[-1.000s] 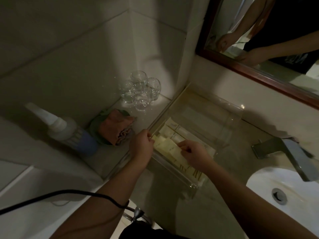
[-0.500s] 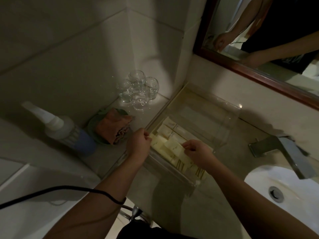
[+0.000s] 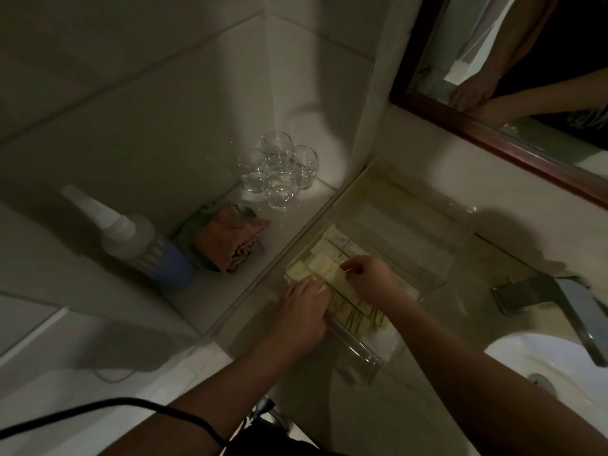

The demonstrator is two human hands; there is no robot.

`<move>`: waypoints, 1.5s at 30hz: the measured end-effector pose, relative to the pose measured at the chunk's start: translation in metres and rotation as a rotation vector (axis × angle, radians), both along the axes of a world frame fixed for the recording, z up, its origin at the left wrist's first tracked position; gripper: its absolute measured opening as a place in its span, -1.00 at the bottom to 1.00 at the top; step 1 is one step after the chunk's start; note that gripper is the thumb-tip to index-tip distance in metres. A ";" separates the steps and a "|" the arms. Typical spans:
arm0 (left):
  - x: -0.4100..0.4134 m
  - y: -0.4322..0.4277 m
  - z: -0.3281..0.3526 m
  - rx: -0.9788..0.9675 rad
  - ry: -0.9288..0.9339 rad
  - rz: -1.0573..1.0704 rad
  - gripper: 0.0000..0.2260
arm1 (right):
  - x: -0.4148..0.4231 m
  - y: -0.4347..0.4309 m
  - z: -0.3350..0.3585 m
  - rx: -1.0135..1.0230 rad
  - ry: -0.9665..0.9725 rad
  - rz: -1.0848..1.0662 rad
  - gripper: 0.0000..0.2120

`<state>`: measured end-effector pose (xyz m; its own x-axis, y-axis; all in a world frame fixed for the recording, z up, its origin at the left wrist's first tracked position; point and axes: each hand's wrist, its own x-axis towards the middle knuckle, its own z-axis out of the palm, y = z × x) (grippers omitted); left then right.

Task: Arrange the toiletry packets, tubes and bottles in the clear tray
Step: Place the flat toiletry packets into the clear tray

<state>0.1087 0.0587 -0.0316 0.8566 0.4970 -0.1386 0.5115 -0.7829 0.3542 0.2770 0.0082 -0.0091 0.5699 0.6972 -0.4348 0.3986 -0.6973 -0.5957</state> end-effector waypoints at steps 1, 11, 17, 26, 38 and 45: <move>-0.001 0.000 0.000 0.012 0.002 -0.006 -0.58 | -0.002 0.001 0.000 0.006 -0.011 -0.003 -0.76; -0.008 -0.010 0.003 0.003 -0.009 -0.041 -0.83 | -0.011 0.008 0.002 0.020 -0.210 0.087 -0.74; -0.009 -0.018 0.013 0.006 0.064 -0.176 -0.77 | -0.009 -0.009 0.000 -0.005 -0.267 0.125 -0.76; -0.008 -0.022 0.011 0.014 0.097 -0.207 -0.79 | -0.012 -0.020 -0.005 0.009 -0.291 0.163 -0.78; -0.007 -0.009 0.010 0.025 0.212 -0.152 -0.47 | -0.016 -0.016 -0.008 -0.008 -0.265 0.139 -0.85; -0.003 -0.007 0.005 0.004 0.180 -0.151 -0.26 | -0.017 -0.021 -0.008 0.044 -0.203 0.069 -0.88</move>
